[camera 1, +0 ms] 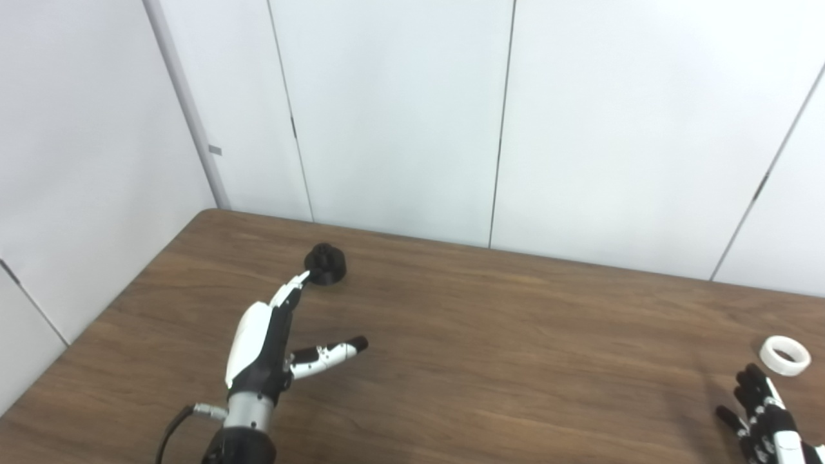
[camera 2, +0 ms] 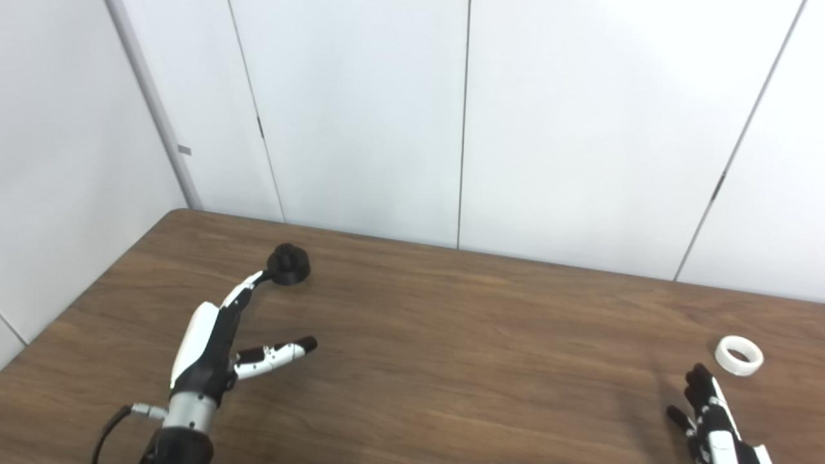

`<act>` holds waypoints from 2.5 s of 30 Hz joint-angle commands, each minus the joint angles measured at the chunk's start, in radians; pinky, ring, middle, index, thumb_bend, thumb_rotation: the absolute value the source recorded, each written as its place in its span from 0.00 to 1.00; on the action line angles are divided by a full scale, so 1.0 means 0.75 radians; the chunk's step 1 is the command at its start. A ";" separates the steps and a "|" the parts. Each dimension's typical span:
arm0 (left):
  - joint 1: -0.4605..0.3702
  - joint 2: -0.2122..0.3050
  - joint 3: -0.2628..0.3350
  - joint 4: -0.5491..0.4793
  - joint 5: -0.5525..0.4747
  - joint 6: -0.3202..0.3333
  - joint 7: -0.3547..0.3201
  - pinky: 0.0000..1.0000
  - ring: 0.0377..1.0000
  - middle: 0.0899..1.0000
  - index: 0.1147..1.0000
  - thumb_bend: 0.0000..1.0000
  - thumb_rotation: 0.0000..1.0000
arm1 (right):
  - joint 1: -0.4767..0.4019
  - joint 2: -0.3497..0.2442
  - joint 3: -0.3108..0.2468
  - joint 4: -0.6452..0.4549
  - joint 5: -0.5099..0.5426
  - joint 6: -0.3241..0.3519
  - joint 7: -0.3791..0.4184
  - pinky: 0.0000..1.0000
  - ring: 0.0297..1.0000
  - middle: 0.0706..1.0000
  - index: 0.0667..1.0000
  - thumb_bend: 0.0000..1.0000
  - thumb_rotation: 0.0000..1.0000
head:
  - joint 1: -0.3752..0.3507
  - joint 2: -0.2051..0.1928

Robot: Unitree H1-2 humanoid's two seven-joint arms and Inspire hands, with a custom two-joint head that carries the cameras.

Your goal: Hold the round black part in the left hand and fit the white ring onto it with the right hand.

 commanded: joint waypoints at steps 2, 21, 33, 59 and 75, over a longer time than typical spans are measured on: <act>-0.079 0.063 0.011 0.027 0.078 0.036 0.017 0.96 0.96 0.93 0.86 0.93 0.33 | 0.008 0.009 0.006 0.046 -0.007 0.008 -0.012 1.00 1.00 0.99 1.00 0.42 1.00 | 0.001 0.002; -0.400 0.222 -0.029 0.462 0.152 0.039 0.096 1.00 0.97 0.91 0.81 0.92 0.32 | 0.015 0.017 0.025 0.042 -0.032 0.014 -0.023 1.00 1.00 0.98 1.00 0.44 1.00 | -0.021 0.002; -0.593 0.232 -0.087 0.731 0.184 0.135 0.159 1.00 0.99 0.92 0.81 0.93 0.36 | 0.018 0.015 0.026 0.044 -0.045 0.015 -0.034 1.00 1.00 0.97 1.00 0.45 1.00 | -0.024 0.002; -0.729 0.268 -0.152 1.021 0.122 0.152 0.229 1.00 1.00 0.93 0.81 0.95 0.34 | 0.021 0.011 0.029 0.037 -0.069 0.022 -0.056 1.00 1.00 0.97 1.00 0.49 1.00 | -0.043 0.002; -0.807 0.267 -0.187 1.119 0.015 0.184 0.177 1.00 0.97 0.88 0.74 0.97 0.29 | 0.028 0.015 0.027 0.041 -0.065 0.010 -0.059 1.00 1.00 0.96 0.99 0.50 1.00 | -0.053 0.007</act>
